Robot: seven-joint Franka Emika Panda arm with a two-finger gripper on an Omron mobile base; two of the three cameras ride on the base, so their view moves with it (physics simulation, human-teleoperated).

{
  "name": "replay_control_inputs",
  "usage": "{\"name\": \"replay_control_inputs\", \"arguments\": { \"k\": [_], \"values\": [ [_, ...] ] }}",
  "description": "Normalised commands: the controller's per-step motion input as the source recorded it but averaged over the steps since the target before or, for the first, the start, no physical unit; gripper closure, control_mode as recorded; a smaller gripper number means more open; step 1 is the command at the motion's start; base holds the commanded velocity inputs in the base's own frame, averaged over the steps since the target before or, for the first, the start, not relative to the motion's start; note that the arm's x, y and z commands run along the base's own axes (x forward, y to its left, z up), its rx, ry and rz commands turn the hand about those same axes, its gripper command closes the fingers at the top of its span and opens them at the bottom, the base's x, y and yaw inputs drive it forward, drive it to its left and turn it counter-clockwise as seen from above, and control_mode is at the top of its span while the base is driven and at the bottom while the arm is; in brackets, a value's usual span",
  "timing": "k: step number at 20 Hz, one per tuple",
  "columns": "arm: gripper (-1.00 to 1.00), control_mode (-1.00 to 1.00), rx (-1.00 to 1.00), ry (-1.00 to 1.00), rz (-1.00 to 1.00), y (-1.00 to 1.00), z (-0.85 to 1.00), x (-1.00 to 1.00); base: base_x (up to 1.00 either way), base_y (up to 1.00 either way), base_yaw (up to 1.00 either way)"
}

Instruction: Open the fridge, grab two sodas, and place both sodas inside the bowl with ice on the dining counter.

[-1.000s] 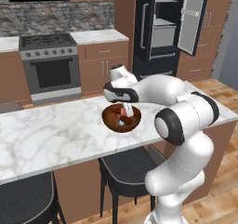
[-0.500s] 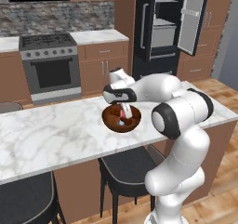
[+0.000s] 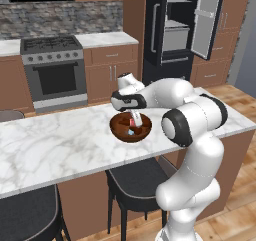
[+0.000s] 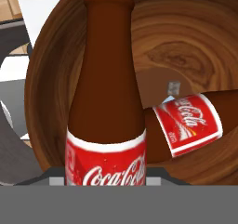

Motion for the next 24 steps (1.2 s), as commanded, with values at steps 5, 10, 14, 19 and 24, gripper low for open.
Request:
{"name": "replay_control_inputs", "arguments": {
  "k": [5,10,14,19,24],
  "values": [
    [-1.00,-1.00,0.00,0.00,0.00,0.00,-0.05,0.00,0.00,0.00,0.00],
    [-1.00,-1.00,0.00,0.01,0.03,0.00,0.00,0.00,0.00,0.00,0.00],
    [-1.00,-1.00,0.00,0.02,0.01,0.00,0.13,0.00,0.00,0.00,0.00],
    [-1.00,-1.00,0.00,0.01,0.01,0.00,0.32,-0.03,0.00,0.00,0.00],
    [-1.00,-1.00,0.00,0.01,0.02,0.00,0.38,-0.02,0.00,0.00,0.00]
  ]
}}
